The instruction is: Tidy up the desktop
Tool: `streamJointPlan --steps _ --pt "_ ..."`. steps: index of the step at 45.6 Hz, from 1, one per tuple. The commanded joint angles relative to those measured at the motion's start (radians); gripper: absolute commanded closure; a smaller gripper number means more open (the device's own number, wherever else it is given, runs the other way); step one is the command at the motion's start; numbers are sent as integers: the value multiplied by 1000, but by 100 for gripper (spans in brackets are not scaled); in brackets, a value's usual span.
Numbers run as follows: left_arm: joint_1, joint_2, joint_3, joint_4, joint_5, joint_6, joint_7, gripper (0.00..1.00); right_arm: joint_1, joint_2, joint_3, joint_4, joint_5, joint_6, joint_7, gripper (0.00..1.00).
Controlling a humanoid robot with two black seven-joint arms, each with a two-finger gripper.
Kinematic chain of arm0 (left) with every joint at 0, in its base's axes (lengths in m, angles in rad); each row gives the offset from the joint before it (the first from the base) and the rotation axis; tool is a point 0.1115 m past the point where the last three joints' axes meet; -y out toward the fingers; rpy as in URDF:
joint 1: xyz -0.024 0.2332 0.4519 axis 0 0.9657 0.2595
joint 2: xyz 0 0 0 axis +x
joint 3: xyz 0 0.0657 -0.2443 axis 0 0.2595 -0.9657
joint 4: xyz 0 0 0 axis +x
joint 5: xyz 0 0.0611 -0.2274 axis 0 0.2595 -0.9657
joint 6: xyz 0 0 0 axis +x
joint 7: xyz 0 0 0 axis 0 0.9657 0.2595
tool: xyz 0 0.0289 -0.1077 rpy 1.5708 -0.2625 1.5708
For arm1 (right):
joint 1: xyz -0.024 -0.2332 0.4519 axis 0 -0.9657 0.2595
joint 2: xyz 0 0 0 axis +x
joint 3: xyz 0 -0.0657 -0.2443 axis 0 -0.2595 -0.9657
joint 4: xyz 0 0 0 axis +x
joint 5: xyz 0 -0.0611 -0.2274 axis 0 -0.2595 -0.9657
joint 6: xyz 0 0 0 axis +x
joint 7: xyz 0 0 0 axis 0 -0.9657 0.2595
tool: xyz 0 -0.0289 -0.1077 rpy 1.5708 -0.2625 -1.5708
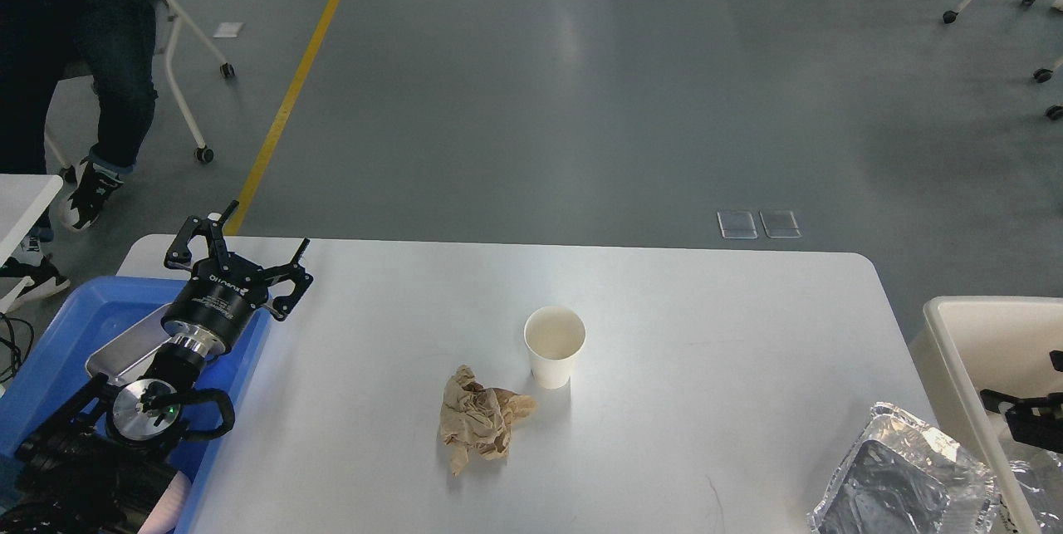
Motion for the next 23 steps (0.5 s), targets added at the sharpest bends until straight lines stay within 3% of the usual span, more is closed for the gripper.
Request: streamJointPlan --steps 1,10,23 --pt "11 1 0 0 0 0 -1 3 -12 93 -1 -85 2 3 2 0" --pt "19 1 0 0 2 0 -1 3 -33 182 -3 -135 2 9 40 0" --pt "26 1 0 -2 2 0 -2 3 -35 291 -79 -259 -3 15 43 0"
